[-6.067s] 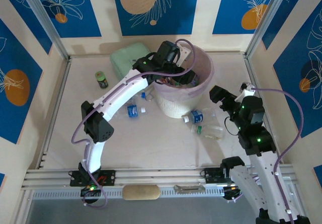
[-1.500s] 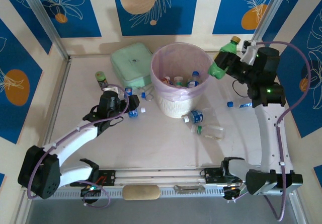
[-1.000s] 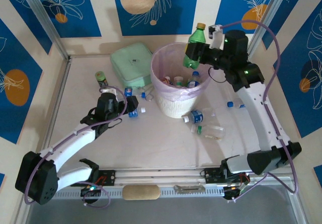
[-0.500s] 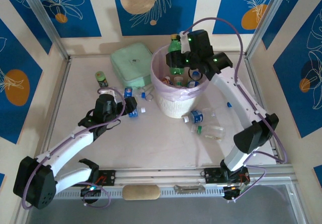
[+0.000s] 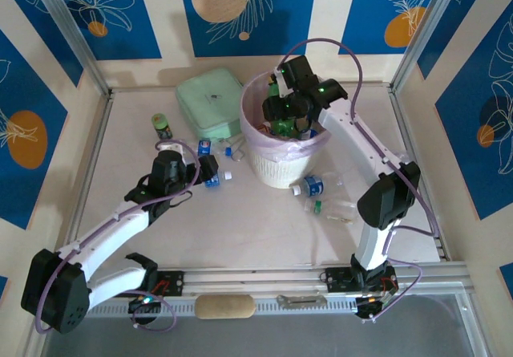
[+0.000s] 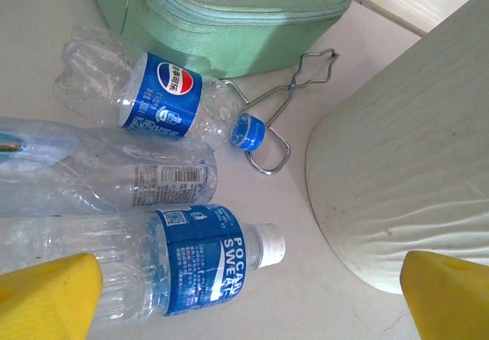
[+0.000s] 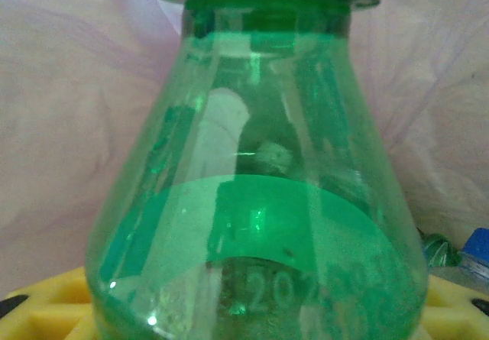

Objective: Put the plastic bottles in the bin

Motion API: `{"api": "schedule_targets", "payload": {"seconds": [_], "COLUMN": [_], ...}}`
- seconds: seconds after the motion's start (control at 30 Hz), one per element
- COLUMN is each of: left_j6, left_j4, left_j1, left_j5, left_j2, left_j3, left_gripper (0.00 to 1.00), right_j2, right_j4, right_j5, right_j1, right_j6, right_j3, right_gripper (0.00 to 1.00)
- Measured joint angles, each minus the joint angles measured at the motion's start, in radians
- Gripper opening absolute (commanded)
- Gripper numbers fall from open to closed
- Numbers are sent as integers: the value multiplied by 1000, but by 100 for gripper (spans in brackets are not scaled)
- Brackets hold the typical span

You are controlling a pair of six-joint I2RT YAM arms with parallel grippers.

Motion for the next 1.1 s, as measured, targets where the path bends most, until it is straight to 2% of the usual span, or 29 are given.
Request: {"api": "schedule_targets", "payload": {"seconds": [0.2,0.27,0.4,0.47,0.7,0.87,0.97,1.1], "left_j6": [0,0,-1,0,0,0,0,1], "left_j4": [0,0,0,0,0,0,2,8], "left_j1": [0,0,0,0,0,1,10,34], "left_j5": [-4,-5,-5,-5,-5,-5,-4,9], "left_j2": [0,0,0,0,0,4,14,47], "left_j3": [0,0,0,0,0,0,0,4], "left_gripper": [100,100,100,100,100,100,100,100], "right_j2": [37,41,41,40,21,-61,-166,-365], "right_j4": [-32,-36,-37,-33,5,57,140,288], "right_j5": [12,13,16,16,16,16,8,-59], "right_j1": [0,0,0,0,0,0,-3,-37], "right_j6": [1,1,6,4,9,23,41,98], "right_j3": [18,18,23,23,23,21,-29,-192], "right_gripper": [61,65,89,94,97,99,99,99]}}
